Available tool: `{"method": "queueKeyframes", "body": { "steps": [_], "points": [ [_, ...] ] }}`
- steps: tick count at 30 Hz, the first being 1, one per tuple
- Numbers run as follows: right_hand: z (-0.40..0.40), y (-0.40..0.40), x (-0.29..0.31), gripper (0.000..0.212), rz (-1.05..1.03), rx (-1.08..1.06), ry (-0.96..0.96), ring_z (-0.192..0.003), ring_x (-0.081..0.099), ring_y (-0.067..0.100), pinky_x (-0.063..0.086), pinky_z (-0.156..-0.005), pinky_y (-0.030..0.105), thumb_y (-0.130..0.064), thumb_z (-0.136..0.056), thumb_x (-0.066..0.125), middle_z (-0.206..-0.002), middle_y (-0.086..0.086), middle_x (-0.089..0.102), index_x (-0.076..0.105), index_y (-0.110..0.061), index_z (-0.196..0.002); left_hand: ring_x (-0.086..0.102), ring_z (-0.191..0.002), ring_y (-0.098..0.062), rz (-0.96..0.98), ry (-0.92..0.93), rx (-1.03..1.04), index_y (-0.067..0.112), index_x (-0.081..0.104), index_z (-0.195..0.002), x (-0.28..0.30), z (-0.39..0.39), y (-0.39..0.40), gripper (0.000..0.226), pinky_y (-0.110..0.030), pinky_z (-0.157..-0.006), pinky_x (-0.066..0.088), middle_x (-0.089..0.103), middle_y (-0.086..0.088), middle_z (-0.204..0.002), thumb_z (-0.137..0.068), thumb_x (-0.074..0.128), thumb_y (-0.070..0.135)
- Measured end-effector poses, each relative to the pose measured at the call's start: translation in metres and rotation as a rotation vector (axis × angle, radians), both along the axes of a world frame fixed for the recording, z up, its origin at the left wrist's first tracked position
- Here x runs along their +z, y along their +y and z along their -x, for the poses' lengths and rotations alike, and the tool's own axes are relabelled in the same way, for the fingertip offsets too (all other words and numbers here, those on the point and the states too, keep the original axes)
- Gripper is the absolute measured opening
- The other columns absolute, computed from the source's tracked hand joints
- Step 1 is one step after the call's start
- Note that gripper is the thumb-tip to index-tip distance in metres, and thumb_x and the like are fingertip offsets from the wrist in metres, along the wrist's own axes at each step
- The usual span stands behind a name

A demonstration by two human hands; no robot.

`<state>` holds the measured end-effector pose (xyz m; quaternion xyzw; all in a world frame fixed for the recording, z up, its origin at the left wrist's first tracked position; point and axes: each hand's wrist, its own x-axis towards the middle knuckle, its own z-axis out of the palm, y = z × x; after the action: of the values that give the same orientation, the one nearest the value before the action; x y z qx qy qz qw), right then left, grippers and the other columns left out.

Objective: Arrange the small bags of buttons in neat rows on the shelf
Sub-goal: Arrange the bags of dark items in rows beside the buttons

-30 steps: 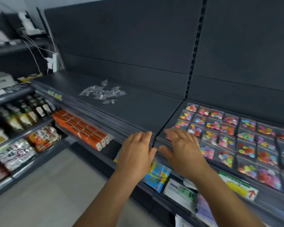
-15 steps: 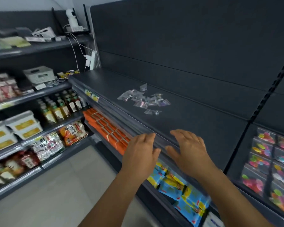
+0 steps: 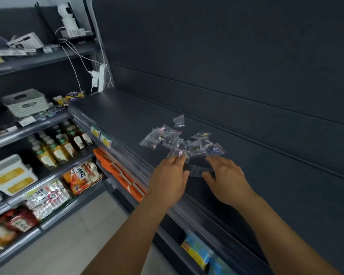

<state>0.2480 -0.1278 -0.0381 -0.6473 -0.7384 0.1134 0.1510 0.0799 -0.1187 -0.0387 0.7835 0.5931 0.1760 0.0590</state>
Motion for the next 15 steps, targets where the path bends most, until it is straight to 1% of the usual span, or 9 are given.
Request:
{"method": "queueKeyframes", "body": {
  "steps": [2, 5, 7, 9, 11, 12, 13, 14, 15],
  "points": [
    [0.002, 0.017, -0.001, 0.058, 0.052, -0.014, -0.008, -0.140, 0.023, 0.021, 0.020, -0.114, 0.040, -0.042, -0.096, 0.042, -0.153, 0.000, 0.028, 0.025, -0.020, -0.147, 0.039, -0.129, -0.023, 0.030, 0.022, -0.001, 0.017, 0.032, -0.145, -0.005, 0.003, 0.019, 0.051, -0.036, -0.106, 0.035, 0.040, -0.003, -0.145, -0.097, 0.045, 0.029],
    [0.007, 0.038, -0.005, 0.064, 0.173, -0.031, -0.019, -0.143, 0.013, 0.021, 0.014, -0.115, 0.044, -0.047, -0.096, 0.037, -0.158, -0.003, 0.013, 0.008, -0.027, -0.150, 0.032, -0.134, -0.024, 0.086, 0.090, -0.048, 0.018, 0.026, -0.147, -0.013, 0.009, 0.043, 0.051, -0.036, -0.110, 0.031, 0.027, 0.000, -0.153, -0.099, 0.040, 0.030],
    [0.008, 0.046, -0.010, 0.064, 0.234, -0.031, -0.049, -0.144, 0.007, 0.018, 0.011, -0.115, 0.043, -0.051, -0.096, 0.030, -0.158, -0.006, 0.008, 0.005, -0.028, -0.150, 0.028, -0.135, -0.024, 0.129, 0.122, -0.089, 0.020, 0.022, -0.149, -0.018, 0.012, 0.054, 0.052, -0.036, -0.111, 0.027, 0.022, 0.001, -0.155, -0.101, 0.035, 0.032],
    [0.008, 0.048, -0.015, 0.060, 0.231, -0.044, -0.059, -0.144, 0.007, 0.016, 0.010, -0.115, 0.041, -0.052, -0.096, 0.026, -0.157, -0.007, 0.013, 0.015, -0.025, -0.149, 0.028, -0.134, -0.023, 0.130, 0.126, -0.130, 0.020, 0.024, -0.148, -0.022, 0.015, 0.060, 0.050, -0.034, -0.110, 0.026, 0.023, 0.003, -0.154, -0.101, 0.033, 0.034],
    [0.008, 0.045, -0.016, 0.054, 0.183, -0.060, -0.003, -0.141, 0.019, 0.017, 0.016, -0.115, 0.038, -0.050, -0.097, 0.029, -0.152, -0.005, 0.027, 0.032, -0.023, -0.144, 0.030, -0.134, -0.019, 0.102, 0.086, -0.207, 0.020, 0.032, -0.145, -0.024, 0.021, 0.062, 0.047, -0.029, -0.110, 0.024, 0.029, 0.005, -0.152, -0.101, 0.035, 0.033],
    [0.008, 0.043, -0.015, 0.049, 0.159, -0.062, 0.036, -0.136, 0.028, 0.016, 0.023, -0.113, 0.036, -0.048, -0.097, 0.031, -0.146, -0.004, 0.036, 0.041, -0.022, -0.138, 0.032, -0.133, -0.016, 0.101, 0.048, -0.256, 0.019, 0.039, -0.142, -0.024, 0.024, 0.063, 0.044, -0.023, -0.107, 0.022, 0.034, 0.005, -0.149, -0.100, 0.037, 0.032],
    [0.008, 0.041, -0.014, 0.043, 0.136, -0.061, 0.068, -0.128, 0.038, 0.016, 0.031, -0.108, 0.034, -0.046, -0.097, 0.034, -0.136, -0.004, 0.045, 0.050, -0.022, -0.129, 0.035, -0.130, -0.012, 0.111, 0.008, -0.304, 0.019, 0.046, -0.136, -0.022, 0.028, 0.064, 0.039, -0.018, -0.103, 0.022, 0.039, 0.006, -0.146, -0.100, 0.040, 0.030],
    [0.007, 0.037, -0.013, 0.037, 0.116, -0.061, 0.094, -0.116, 0.047, 0.015, 0.038, -0.099, 0.031, -0.044, -0.096, 0.036, -0.122, -0.005, 0.053, 0.057, -0.022, -0.116, 0.040, -0.125, -0.010, 0.128, -0.025, -0.345, 0.018, 0.053, -0.129, -0.020, 0.032, 0.065, 0.034, -0.014, -0.096, 0.025, 0.045, 0.007, -0.140, -0.099, 0.042, 0.029],
    [0.007, 0.034, -0.012, 0.033, 0.093, -0.067, 0.118, -0.102, 0.053, 0.015, 0.043, -0.089, 0.030, -0.043, -0.096, 0.037, -0.107, -0.006, 0.056, 0.062, -0.022, -0.102, 0.046, -0.119, -0.009, 0.145, -0.054, -0.376, 0.018, 0.058, -0.120, -0.018, 0.034, 0.066, 0.028, -0.014, -0.092, 0.029, 0.050, 0.008, -0.134, -0.098, 0.044, 0.028]
  ]
}}
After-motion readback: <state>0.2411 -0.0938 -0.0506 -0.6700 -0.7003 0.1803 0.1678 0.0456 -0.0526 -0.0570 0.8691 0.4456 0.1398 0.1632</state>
